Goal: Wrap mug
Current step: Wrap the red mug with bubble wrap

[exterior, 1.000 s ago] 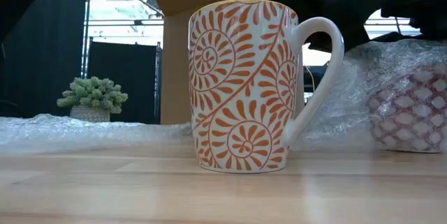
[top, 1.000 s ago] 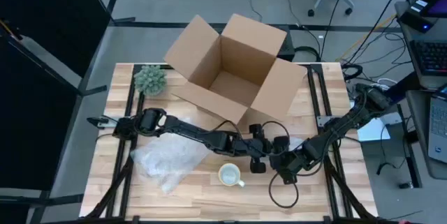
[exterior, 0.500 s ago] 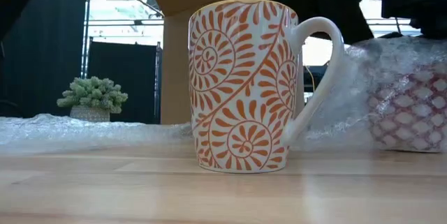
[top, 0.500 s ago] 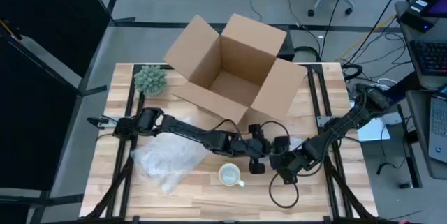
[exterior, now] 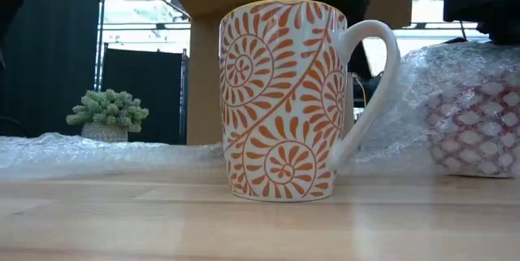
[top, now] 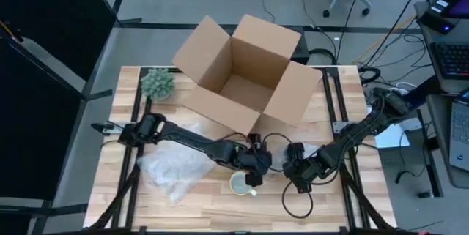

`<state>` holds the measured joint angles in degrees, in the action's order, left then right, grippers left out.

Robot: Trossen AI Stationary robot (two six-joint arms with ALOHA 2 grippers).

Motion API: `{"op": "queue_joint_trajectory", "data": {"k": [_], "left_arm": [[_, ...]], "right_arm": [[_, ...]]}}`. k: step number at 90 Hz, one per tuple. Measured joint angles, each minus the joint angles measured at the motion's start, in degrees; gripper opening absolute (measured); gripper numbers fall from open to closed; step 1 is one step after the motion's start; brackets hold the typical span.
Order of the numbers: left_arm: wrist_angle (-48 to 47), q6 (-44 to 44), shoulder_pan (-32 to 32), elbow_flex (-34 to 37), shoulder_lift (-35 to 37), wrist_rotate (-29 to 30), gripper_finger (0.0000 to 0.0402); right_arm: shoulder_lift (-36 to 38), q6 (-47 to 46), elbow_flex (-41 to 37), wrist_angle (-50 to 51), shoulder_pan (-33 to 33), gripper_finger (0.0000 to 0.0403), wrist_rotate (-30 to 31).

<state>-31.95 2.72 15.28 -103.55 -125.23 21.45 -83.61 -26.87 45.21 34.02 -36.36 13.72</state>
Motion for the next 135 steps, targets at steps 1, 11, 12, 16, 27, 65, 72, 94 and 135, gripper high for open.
{"op": "queue_joint_trajectory", "data": {"k": [1, 11, 12, 16, 27, 65, 72, 94, 135], "left_arm": [[0.06, 0.00, -0.01, 0.00, -0.04, 0.00, 0.0000], [2.93, -0.02, -0.04, -0.04, 0.00, 0.00, 0.0000], [3.25, 0.00, -0.04, -0.04, -0.01, 0.00, 0.0000], [5.30, -0.05, -0.11, -0.05, -0.64, -0.74, 0.0000], [10.20, -0.48, -0.52, -0.07, -2.93, -4.84, 0.0000], [13.91, -3.51, 0.39, -1.39, -3.49, -7.92, 0.0000], [14.05, -3.58, 0.51, -1.88, -3.41, -7.93, 0.0000], [14.27, -3.62, 0.51, -1.88, -3.41, -7.98, 0.0000], [20.66, -5.15, 0.55, -1.88, -3.38, -9.49, 0.0000]], "right_arm": [[0.00, 0.00, 0.00, 0.00, 0.00, 0.0224, 0.00], [0.00, 0.20, 0.00, 0.00, 0.00, 0.0224, 0.00], [0.00, 0.30, 0.00, -0.01, 0.00, 0.0224, -0.01], [0.00, 0.58, 0.00, 0.00, 0.00, 0.0224, -0.02], [0.00, 1.01, 0.00, -0.02, 0.00, 0.0224, -0.04], [0.00, 0.63, 0.00, -0.11, 0.00, 0.0224, 0.02], [0.00, 0.63, 0.00, -0.13, 0.00, 0.0224, 0.00], [0.00, 0.59, 0.02, -0.28, 0.02, 0.0224, 0.03], [0.00, 0.57, 0.02, -0.44, 0.02, 0.0224, 0.04]]}}
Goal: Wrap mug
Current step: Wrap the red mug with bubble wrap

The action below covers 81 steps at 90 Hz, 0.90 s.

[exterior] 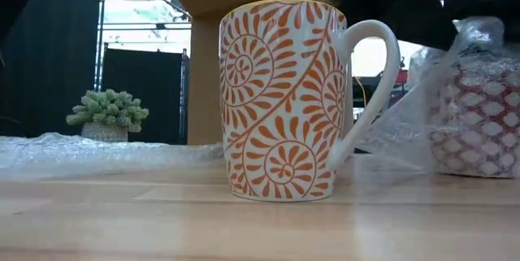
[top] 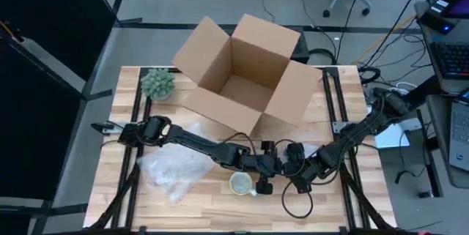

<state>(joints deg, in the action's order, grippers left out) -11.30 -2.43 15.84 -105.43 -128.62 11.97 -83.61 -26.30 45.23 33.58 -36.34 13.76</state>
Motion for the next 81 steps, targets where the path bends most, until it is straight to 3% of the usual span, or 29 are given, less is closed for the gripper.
{"op": "queue_joint_trajectory", "data": {"k": [81], "left_arm": [[3.85, -1.42, -0.72, 0.11, 0.00, -1.65, 0.0000]], "right_arm": [[0.09, 0.19, 0.07, -0.52, -0.07, 0.0224, -0.17]]}}
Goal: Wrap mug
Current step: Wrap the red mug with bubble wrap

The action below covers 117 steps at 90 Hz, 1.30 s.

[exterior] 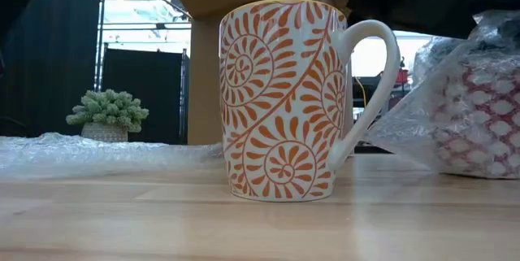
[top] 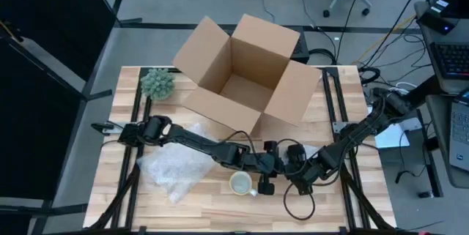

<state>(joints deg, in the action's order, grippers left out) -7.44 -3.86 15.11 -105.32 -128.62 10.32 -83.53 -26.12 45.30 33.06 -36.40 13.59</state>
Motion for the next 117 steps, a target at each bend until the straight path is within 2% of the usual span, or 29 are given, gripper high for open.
{"op": "queue_joint_trajectory", "data": {"k": [64, 87, 117], "left_arm": [[-2.05, -1.18, -0.04, -1.32, 0.00, 1.67, 0.0000], [-0.53, -1.11, -0.32, -1.92, 0.28, 2.37, 0.0000], [0.64, -0.98, -0.96, -1.81, 0.23, 2.34, 0.0000]], "right_arm": [[0.60, -0.07, -0.09, -0.79, 0.09, 0.0227, -0.28], [7.25, 0.19, 0.26, -0.31, 0.13, 0.0254, -0.94], [15.13, 1.54, 0.28, 2.45, 0.13, 0.0256, -1.62]]}}
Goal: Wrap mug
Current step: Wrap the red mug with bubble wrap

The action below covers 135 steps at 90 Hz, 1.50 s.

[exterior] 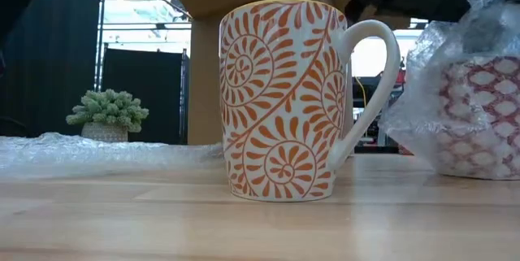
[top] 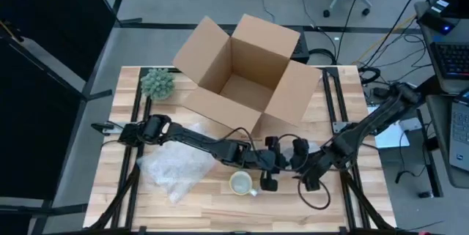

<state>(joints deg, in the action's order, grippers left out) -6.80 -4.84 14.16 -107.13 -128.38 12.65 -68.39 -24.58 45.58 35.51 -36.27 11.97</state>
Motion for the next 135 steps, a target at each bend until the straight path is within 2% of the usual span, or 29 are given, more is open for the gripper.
{"op": "queue_joint_trajectory", "data": {"k": [36, 71, 86, 115, 135], "left_arm": [[2.79, 3.52, -2.01, 0.11, -5.26, -0.58, 0.0000], [2.88, 4.30, -2.21, 0.14, -5.39, -0.54, 0.0000], [2.92, 4.50, -2.21, 0.15, -5.43, -0.53, 0.0000], [2.99, 4.50, -2.24, 0.20, -5.48, -0.53, 0.0000], [2.99, 4.48, -2.24, 0.22, -5.50, -0.51, 0.0000]], "right_arm": [[0.69, 0.43, 0.39, 4.21, -0.04, 0.0256, -0.43], [0.82, -0.11, 11.84, 20.67, -0.12, 0.0256, -0.33], [0.86, -4.60, 14.11, 24.66, -2.12, 0.0256, -0.61], [1.04, -13.59, 14.14, 23.71, -8.04, 0.0256, -4.80], [0.30, -13.12, 11.35, 10.19, -10.93, 0.0256, -3.43]]}}
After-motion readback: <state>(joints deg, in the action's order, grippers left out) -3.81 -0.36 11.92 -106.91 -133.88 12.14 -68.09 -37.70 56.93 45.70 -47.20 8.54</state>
